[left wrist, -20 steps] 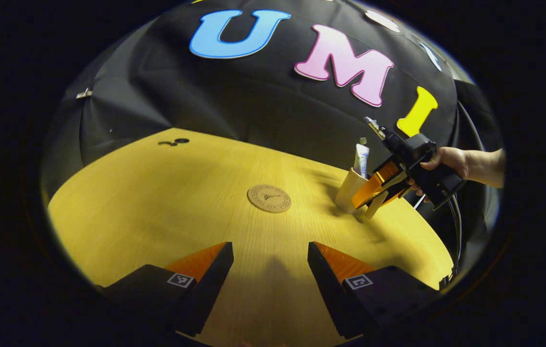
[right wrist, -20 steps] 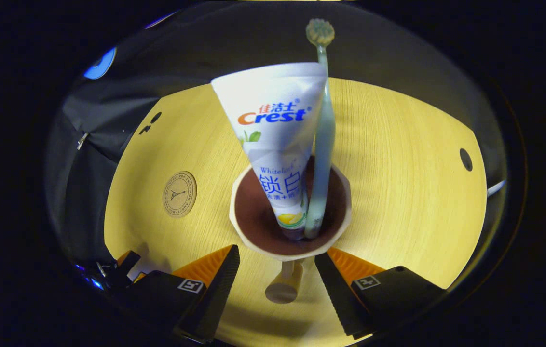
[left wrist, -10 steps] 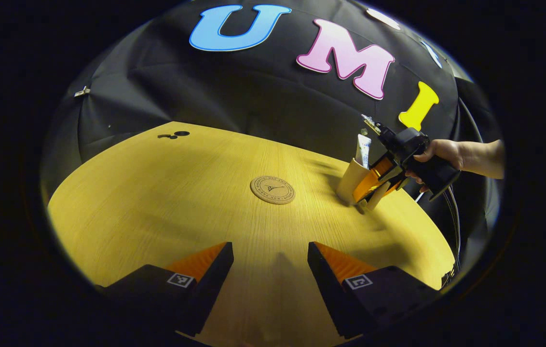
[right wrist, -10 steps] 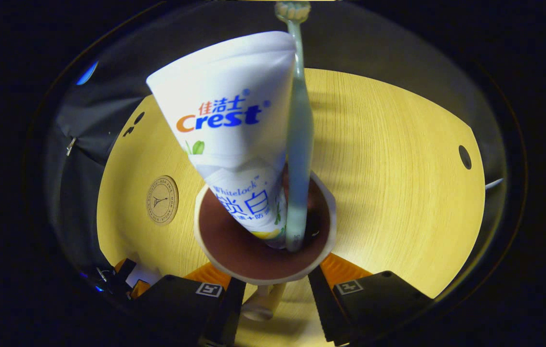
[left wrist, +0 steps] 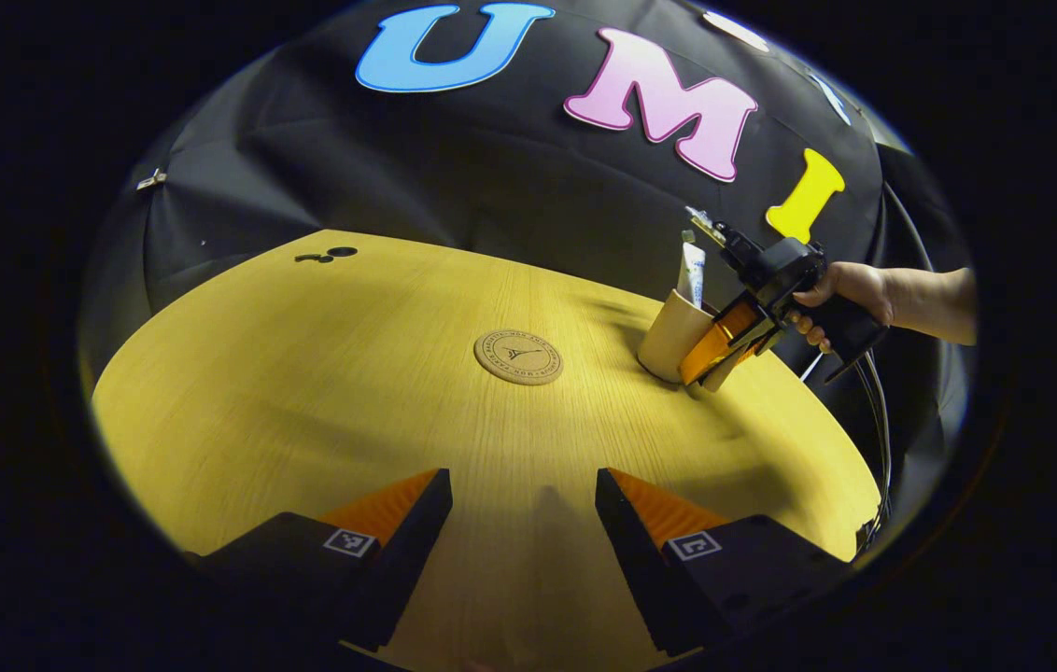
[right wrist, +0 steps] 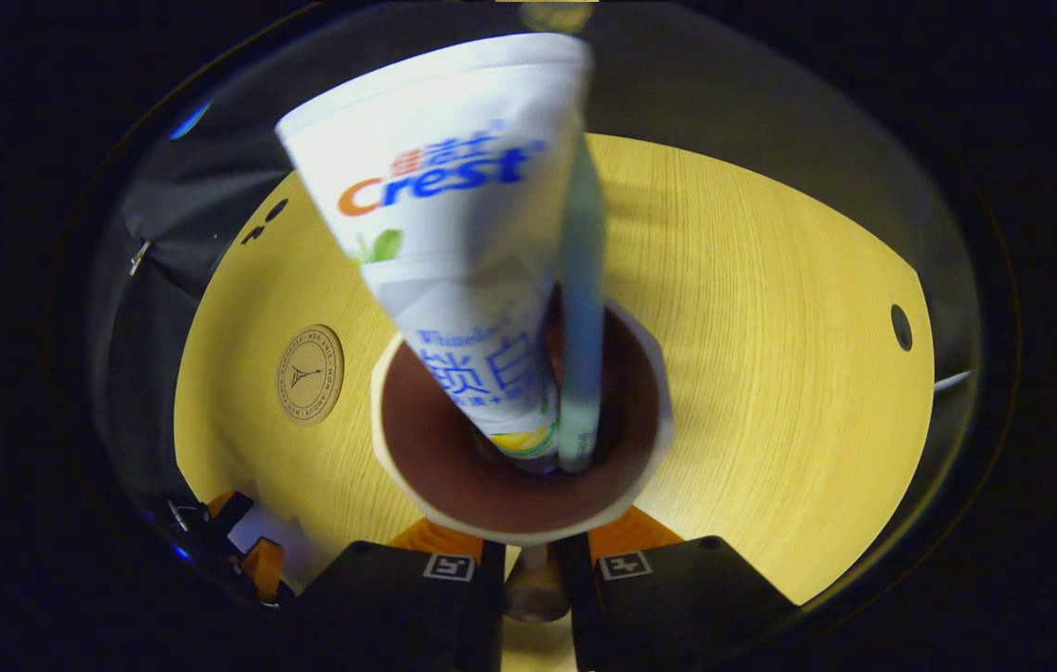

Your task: Put the toothbrush and toothpaste on the desktop into the cup, then pick up the cup and place it on the coaster on the desktop.

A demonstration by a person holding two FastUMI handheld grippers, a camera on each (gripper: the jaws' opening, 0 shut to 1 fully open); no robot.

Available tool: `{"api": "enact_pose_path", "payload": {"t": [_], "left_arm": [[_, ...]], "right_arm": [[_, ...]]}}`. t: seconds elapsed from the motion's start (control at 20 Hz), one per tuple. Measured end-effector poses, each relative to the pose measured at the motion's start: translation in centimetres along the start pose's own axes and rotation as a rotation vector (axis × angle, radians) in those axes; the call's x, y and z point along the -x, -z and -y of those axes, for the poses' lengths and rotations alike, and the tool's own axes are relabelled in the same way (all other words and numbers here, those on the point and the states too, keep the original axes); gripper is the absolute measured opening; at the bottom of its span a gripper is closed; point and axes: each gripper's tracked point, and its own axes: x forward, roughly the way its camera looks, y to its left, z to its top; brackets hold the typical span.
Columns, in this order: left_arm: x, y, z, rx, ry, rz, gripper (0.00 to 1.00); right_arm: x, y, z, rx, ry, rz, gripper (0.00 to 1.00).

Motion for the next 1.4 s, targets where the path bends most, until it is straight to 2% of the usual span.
{"api": "enact_pose_path", "payload": {"t": [0.15, 0.2, 0.25, 0.5, 0.9, 1.25, 1.3, 1.4], "left_arm": [[-0.2, 0.6, -0.1, -0.009, -0.004, -0.011, 0.97], [-0.2, 0.7, -0.1, -0.01, -0.007, -0.014, 0.97], [-0.2, 1.0, -0.2, -0.009, -0.009, -0.018, 0.98], [-0.1, 1.3, -0.5, -0.014, -0.016, -0.019, 0.98], [0.7, 0.1, -0.3, -0.031, -0.015, 0.012, 0.98], [4.6, -2.4, -2.0, -0.02, -0.036, 0.061, 0.97], [5.2, -2.5, -2.6, -0.014, -0.045, 0.06, 1.0], [6.4, -2.6, -3.7, -0.005, -0.065, 0.059, 0.98]], "right_arm": [[0.1, 0.3, 0.0, 0.067, 0.017, 0.019, 0.31], [0.1, 0.1, 0.1, 0.093, 0.023, 0.033, 0.25], [0.1, 0.1, 0.0, 0.111, 0.027, 0.042, 0.31], [0.9, -1.1, -1.1, 0.131, 0.026, 0.094, 0.31], [2.9, -2.4, -6.2, 0.156, -0.032, 0.112, 0.3], [2.0, -3.7, -13.2, 0.228, -0.09, 0.099, 0.3], [1.7, -3.9, -14.1, 0.242, -0.094, 0.098, 0.3], [0.7, -3.8, -15.8, 0.259, -0.107, 0.082, 0.3]]}}
